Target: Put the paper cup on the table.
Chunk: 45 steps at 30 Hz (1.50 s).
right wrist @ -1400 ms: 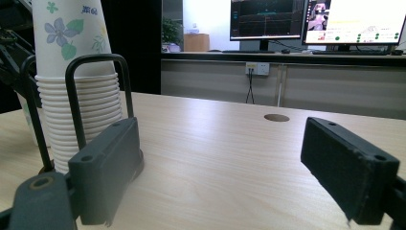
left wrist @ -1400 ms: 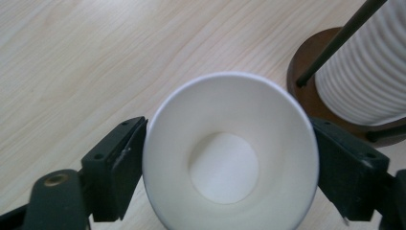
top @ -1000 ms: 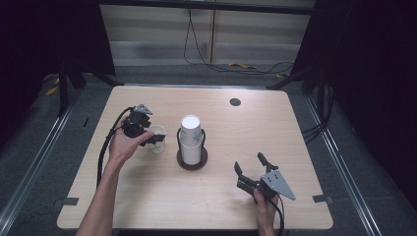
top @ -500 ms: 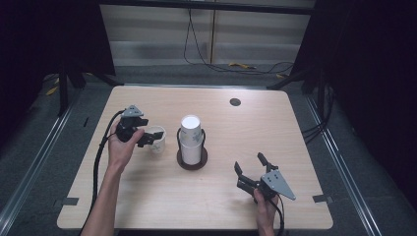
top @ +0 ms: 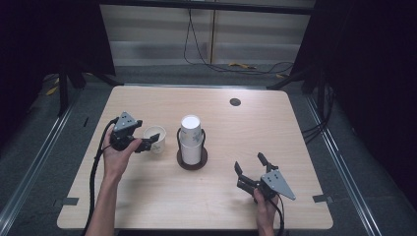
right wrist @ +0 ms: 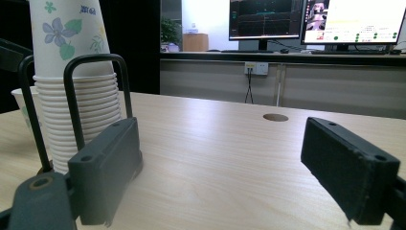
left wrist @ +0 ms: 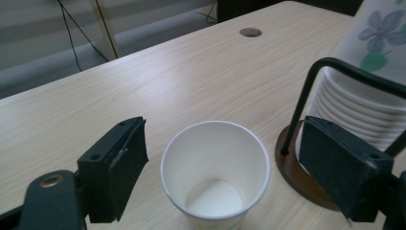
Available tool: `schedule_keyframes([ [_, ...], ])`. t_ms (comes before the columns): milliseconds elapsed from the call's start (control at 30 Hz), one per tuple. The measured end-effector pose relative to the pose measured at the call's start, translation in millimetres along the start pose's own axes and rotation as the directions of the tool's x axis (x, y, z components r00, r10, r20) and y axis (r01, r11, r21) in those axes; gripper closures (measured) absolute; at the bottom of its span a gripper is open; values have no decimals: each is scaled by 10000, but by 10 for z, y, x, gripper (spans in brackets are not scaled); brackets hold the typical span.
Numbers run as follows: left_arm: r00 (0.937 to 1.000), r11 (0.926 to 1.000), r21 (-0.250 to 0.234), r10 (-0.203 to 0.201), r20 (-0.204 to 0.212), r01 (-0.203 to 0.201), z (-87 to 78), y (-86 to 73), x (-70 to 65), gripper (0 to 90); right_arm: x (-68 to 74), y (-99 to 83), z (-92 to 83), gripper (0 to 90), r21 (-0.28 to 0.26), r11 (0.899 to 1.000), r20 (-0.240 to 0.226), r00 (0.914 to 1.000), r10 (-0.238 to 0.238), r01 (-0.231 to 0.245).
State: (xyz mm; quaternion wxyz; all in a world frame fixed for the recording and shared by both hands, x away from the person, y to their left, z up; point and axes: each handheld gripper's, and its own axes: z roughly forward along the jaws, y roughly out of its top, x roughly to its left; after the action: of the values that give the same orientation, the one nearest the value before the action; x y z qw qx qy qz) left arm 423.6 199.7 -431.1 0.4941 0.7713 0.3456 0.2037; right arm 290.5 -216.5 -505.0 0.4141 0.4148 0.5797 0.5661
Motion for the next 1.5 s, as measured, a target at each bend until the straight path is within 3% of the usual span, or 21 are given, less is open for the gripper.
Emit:
schedule_keyframes([
  [400,9999,9986,-513,90,-103,-95,-158,-262,-263,167,2,0,-1,129,2,10000,-2,10000,13,-13],
  [500,9998,9969,-782,15,-180,-29,-214,-349,-323,167,3,0,-1,129,3,10000,-2,10000,11,-11],
  [567,9987,9945,-1005,233,-449,-277,-252,-394,-364,177,3,0,-1,130,2,10000,-1,10000,10,-10],
  [833,9988,9893,-1413,305,-390,-357,-325,-565,-543,189,3,-1,-2,129,-1,10000,-1,10000,11,-11],
  [967,9994,9865,-1626,160,-318,-209,-329,-682,-607,189,3,0,-2,129,-2,10000,-2,10000,9,-9],
  [1033,9986,9846,-1746,-15,-535,-79,-320,-743,-653,190,3,0,-1,129,1,10000,-1,10000,12,-12],
  [1100,9989,9815,-1901,-292,-362,218,-311,-796,-692,195,3,0,-1,129,1,10000,-1,10000,12,-12],
  [1167,9979,9803,-1968,-269,-596,147,-301,-840,-730,195,3,0,-1,129,3,10000,-2,10000,14,-14],
  [1233,9980,9813,-1919,-291,-565,177,-289,-857,-769,189,3,0,-1,130,5,10000,-2,10000,12,-12],
  [1300,9978,9717,-2339,-451,-492,323,-301,-880,-838,190,3,0,-1,130,3,10000,-4,10000,10,-10],
  [1333,9985,9725,-2306,-420,-354,328,-294,-889,-869,190,1,0,0,130,6,10000,-4,10000,8,-8],
  [1400,9972,9794,-2020,-103,-743,-50,-271,-921,-929,190,2,0,-1,129,4,10000,2,10000,9,-9],
  [1500,9983,9784,-2066,-220,-545,102,-249,-982,-973,189,3,0,-1,129,5,10000,-2,10000,12,-12],
])
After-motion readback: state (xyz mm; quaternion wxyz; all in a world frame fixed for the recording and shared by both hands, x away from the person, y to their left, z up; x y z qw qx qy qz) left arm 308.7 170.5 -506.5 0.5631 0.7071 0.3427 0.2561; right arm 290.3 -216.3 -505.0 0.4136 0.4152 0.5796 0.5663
